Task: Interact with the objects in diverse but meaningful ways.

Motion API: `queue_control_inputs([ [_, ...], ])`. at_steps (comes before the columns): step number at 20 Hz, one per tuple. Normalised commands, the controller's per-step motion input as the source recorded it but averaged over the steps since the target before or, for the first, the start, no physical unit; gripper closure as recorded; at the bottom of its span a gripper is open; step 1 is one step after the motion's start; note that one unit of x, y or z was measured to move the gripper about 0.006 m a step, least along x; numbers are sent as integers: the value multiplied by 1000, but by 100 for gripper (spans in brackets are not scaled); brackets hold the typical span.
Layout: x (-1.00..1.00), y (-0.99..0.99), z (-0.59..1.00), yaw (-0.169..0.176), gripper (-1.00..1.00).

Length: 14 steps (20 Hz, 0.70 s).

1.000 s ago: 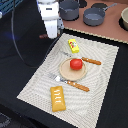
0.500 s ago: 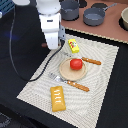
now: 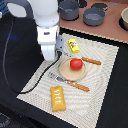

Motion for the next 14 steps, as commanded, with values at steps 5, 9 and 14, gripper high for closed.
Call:
queue_control_inputs([
  [5,315,-247,-33,0,-100],
  [9,384,-51,79,0,-100],
  [14,311,117,576,0,-100],
])
